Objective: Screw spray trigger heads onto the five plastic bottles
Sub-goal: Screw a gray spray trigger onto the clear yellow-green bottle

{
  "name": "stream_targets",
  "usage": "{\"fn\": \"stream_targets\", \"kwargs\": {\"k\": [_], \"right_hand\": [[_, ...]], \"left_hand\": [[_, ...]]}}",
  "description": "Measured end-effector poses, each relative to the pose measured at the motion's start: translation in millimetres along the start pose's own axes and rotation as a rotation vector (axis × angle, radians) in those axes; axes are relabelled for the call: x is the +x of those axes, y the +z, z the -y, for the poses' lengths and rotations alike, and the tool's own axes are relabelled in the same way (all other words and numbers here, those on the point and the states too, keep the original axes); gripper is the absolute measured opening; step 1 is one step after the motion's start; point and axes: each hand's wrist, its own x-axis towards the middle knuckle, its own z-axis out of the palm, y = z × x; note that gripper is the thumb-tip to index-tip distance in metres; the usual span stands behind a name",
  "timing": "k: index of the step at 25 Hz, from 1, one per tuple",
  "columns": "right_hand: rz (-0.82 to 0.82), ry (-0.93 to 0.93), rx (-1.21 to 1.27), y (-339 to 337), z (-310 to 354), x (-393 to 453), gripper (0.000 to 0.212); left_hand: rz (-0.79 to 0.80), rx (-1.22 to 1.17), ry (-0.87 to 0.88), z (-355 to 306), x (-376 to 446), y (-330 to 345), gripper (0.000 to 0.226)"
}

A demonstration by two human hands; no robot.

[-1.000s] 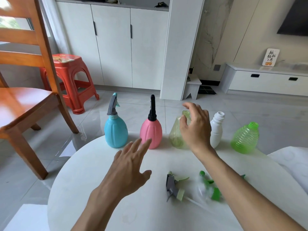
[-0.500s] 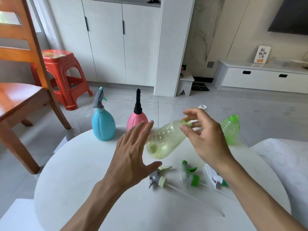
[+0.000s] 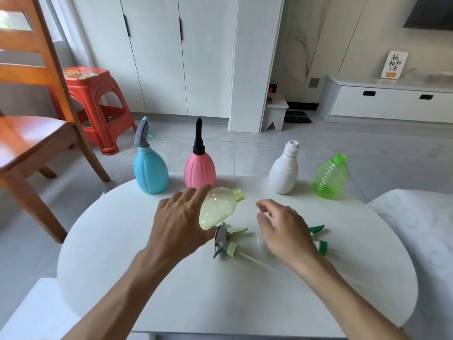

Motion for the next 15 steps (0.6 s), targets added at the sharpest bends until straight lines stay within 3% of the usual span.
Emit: {"fn": "stream_targets", "kwargs": {"k": [5,8,11,13,15], "right_hand": [[0.291,-0.341,-0.525,54,24,-19,0.034],[0.289,-0.303,-0.589,64,29,-19,0.026],[0.152,-0.109,-0.189,40,31,-2,0.027],[0.067,0.09,0.409,7,32,15,0.031],[-0.012,0.167,0.97,-29,29,31,0.017]], "left_hand": [[-0.043,0.112,-0.003,13,-5,1,0.086],[-0.041,0.127,0.007,16,-9,2,0.085],[-0.042,0.115,-0.076,26,-9,0,0.084],[-0.037,0.049,-0.166,32,-7,-2,0.082],[-0.035,0.014,-0.2,35,-7,-2,0.081]]}}
